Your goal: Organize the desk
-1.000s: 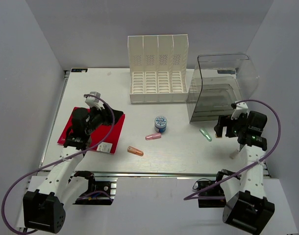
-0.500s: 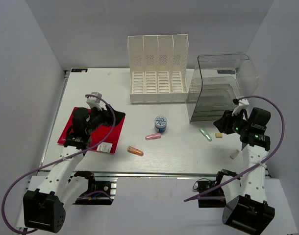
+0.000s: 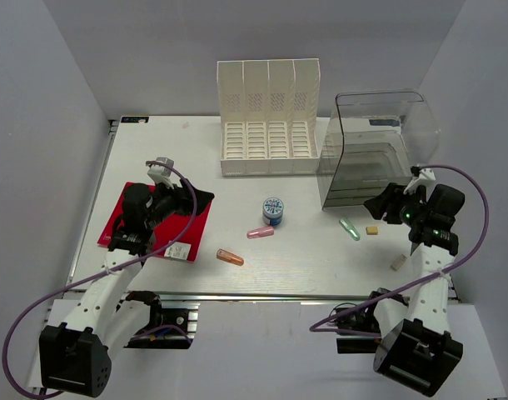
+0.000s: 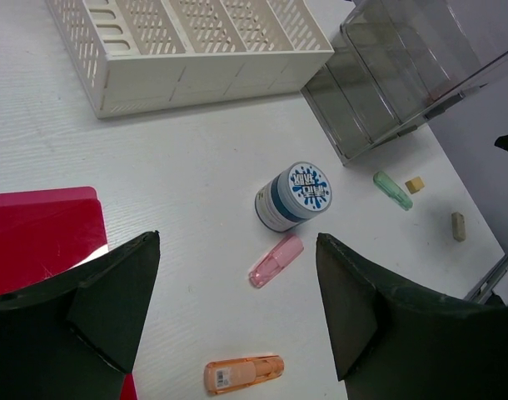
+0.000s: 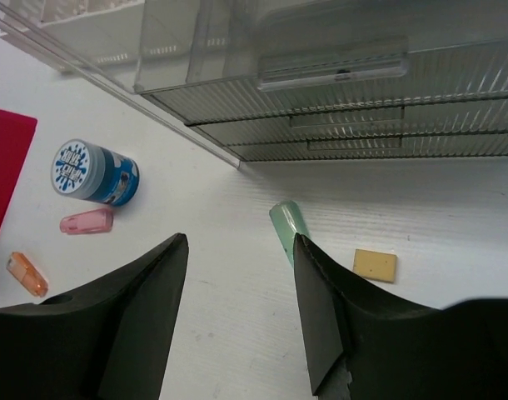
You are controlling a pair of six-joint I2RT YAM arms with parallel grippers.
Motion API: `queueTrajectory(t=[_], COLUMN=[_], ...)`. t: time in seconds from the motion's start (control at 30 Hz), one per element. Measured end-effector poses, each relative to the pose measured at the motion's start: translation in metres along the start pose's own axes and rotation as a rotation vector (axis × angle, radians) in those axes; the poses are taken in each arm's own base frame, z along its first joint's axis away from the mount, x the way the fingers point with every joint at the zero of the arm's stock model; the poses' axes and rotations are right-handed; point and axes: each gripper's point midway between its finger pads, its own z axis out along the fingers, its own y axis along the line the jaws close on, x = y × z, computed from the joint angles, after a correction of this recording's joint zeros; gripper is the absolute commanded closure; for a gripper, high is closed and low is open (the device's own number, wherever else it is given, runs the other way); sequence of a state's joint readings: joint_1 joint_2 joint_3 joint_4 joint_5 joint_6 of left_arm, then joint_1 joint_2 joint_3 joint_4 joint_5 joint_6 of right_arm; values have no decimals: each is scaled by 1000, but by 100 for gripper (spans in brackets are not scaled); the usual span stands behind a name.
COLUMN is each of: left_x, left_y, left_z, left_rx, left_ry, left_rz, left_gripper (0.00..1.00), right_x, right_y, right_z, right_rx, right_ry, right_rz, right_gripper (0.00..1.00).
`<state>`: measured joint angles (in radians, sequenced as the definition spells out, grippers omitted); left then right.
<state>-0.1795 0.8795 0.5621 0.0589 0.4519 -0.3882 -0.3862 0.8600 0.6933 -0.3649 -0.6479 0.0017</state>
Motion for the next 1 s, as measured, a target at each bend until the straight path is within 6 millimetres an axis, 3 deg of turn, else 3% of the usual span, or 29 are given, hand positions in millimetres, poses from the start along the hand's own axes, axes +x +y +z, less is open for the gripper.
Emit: queueTrajectory(t=[0.2, 0.4, 0.73, 1.0], left_x=[0, 0, -1, -4], left_y=[-1, -3, -6, -8], left_z=[0, 0, 0, -2], left_rx=[8, 16, 35, 39], left_ry=[0, 3, -2, -11], left_rz=[4, 5, 11, 15], left_gripper=[15, 15, 14, 14], right_x=[3, -9, -1, -20], right_y=[-11, -19, -26, -27], right_z=[7, 12, 24, 28], right_rx=[12, 6, -47, -86], right_ry=[-39, -112, -162, -221], right_rz=[118, 226, 409, 476], right_gripper=[40, 47, 53, 55])
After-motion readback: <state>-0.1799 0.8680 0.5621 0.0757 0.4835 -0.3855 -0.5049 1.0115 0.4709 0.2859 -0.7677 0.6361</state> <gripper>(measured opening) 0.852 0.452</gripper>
